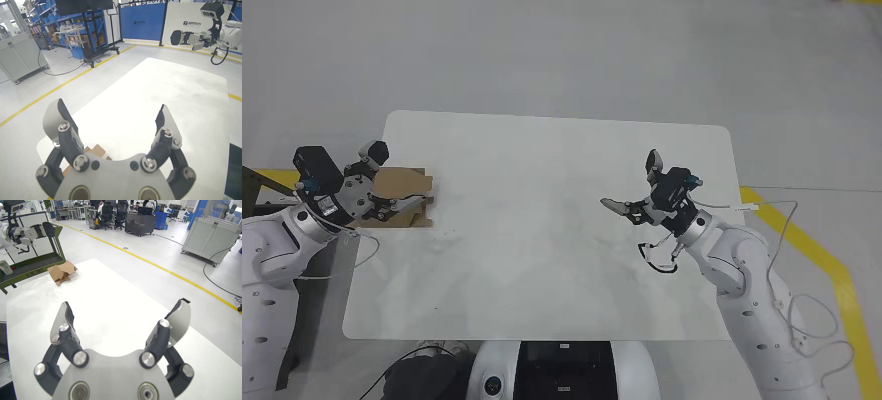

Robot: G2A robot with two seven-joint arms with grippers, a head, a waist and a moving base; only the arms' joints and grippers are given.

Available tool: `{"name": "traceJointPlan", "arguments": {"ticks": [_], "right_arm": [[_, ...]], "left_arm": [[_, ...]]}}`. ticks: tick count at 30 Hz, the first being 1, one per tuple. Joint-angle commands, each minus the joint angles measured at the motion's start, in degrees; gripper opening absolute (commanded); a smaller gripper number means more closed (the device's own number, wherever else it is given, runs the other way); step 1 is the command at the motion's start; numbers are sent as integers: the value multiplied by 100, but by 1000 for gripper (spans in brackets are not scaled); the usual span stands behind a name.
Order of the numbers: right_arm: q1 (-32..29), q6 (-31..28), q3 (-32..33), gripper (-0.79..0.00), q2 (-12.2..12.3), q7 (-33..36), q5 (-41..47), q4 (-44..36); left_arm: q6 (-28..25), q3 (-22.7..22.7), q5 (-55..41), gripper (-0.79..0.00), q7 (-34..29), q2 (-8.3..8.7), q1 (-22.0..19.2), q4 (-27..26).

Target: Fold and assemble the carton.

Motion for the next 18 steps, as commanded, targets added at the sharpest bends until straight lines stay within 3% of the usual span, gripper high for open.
{"name": "traceJointPlan", "arguments": {"ticks": [1,11,18], "right_arm": [[0,0,0,-1,0,0,0,0],[0,0,0,0,0,0,0,0],[0,0,0,0,0,0,0,0]], "left_arm": [[0,0,0,0,0,0,0,0],[23,33,-73,0,-40,-5,28,67],[0,48,-1755,0,-1545,138,-89,607]]}}
